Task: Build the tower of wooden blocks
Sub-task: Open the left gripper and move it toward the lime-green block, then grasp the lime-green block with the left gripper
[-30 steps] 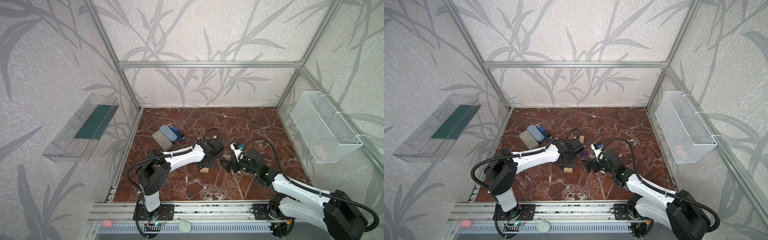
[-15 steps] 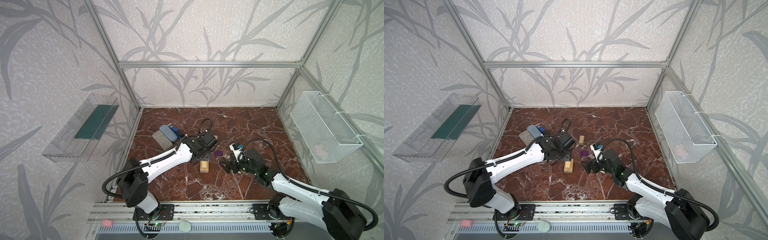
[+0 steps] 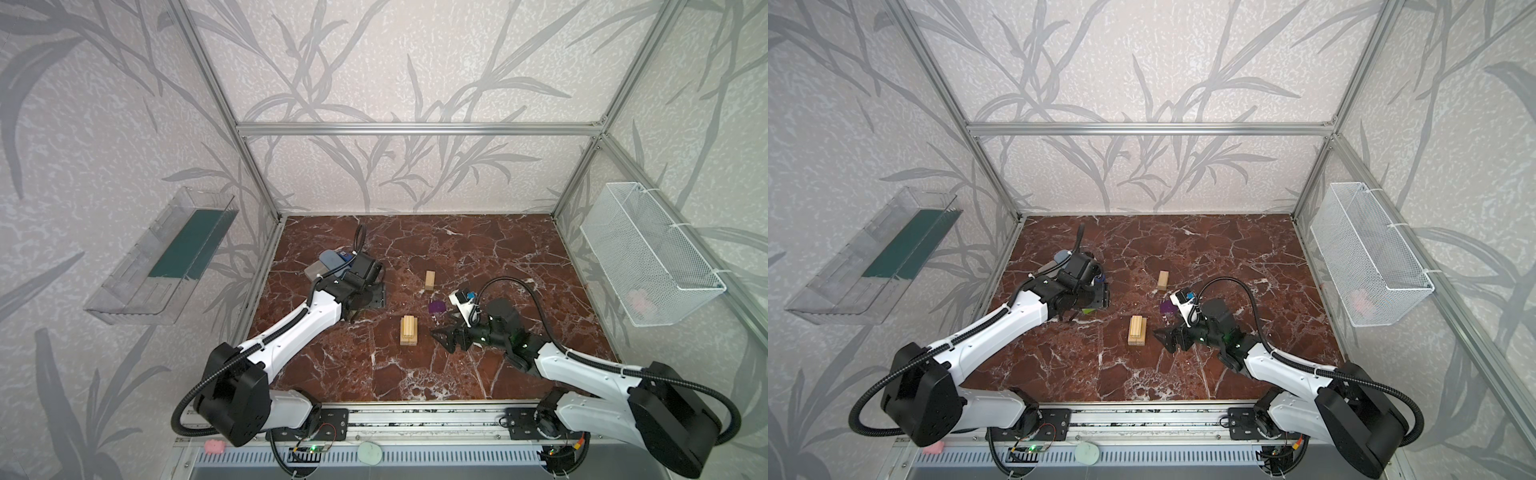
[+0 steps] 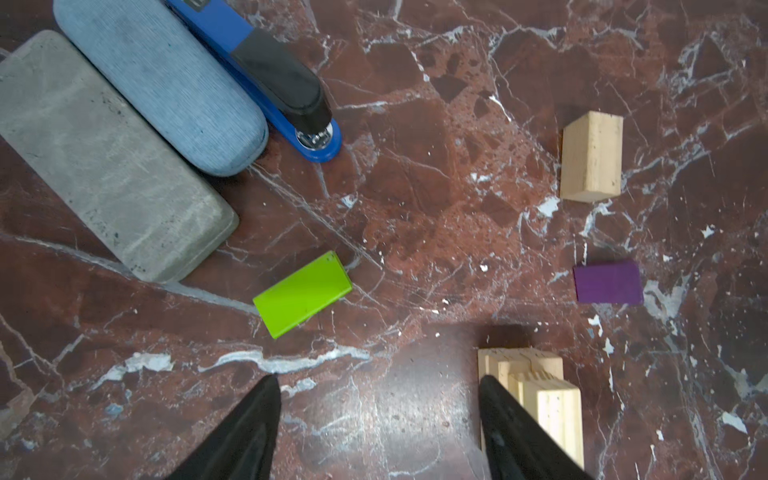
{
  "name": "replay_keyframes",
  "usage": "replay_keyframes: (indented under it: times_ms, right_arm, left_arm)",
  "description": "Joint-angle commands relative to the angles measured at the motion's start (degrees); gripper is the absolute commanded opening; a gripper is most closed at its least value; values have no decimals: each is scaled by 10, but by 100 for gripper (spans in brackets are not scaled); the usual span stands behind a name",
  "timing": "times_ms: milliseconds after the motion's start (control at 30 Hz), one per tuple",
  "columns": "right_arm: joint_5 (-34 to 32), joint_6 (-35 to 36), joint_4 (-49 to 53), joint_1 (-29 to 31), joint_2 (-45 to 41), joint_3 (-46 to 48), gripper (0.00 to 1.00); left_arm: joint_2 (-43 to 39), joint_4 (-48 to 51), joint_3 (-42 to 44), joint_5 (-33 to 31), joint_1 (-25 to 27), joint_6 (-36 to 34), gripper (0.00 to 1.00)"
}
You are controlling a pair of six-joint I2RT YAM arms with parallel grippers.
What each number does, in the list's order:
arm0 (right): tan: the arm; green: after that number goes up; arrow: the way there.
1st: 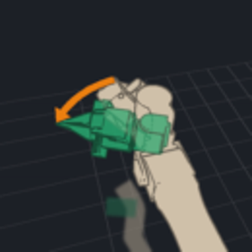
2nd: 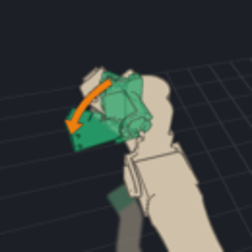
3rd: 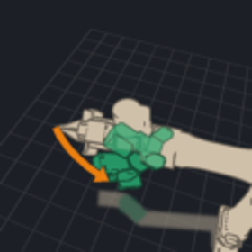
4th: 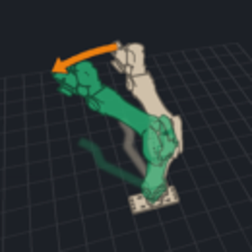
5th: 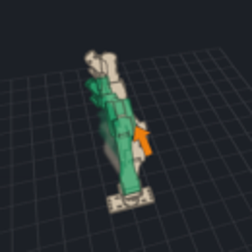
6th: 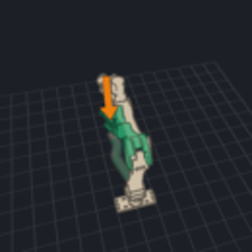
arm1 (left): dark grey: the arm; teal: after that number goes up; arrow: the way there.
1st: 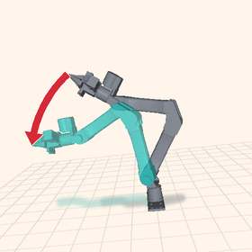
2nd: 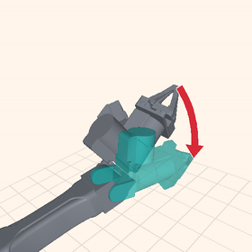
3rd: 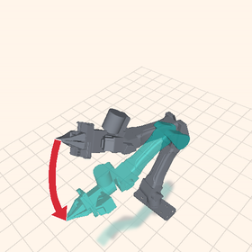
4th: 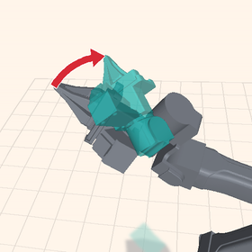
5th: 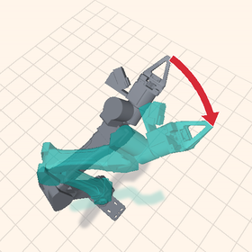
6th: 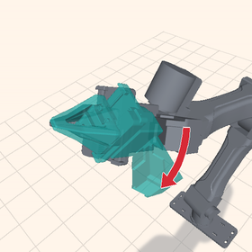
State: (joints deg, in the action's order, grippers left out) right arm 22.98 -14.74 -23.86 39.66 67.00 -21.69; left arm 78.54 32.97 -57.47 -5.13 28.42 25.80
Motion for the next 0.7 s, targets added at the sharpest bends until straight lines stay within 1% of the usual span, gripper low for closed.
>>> replay_keyframes:
  times_ms: [0,67,200,267,467,567,667]
  right_arm:
    - [0,22,-23,21,4,-21,99]
    - [-12,31,-21,34,8,-25,99]
    - [-51,49,-9,56,9,-31,99]
    - [-62,53,-3,59,9,-32,99]
    - [-64,57,-2,60,4,-30,99]
    - [-59,58,-1,60,7,-32,99]
    - [-59,58,1,60,9,-34,99]
  left_arm:
    - [32,-36,-3,35,-22,-55,77]
    - [56,-51,-8,48,-35,-69,81]
    - [102,-56,-26,61,-58,-84,83]
    - [125,-48,-39,57,-69,-90,83]
    - [190,-31,-69,68,-87,-102,84]
    - [201,-36,-72,80,-88,-105,87]
    - [206,-32,-73,89,-88,-102,87]
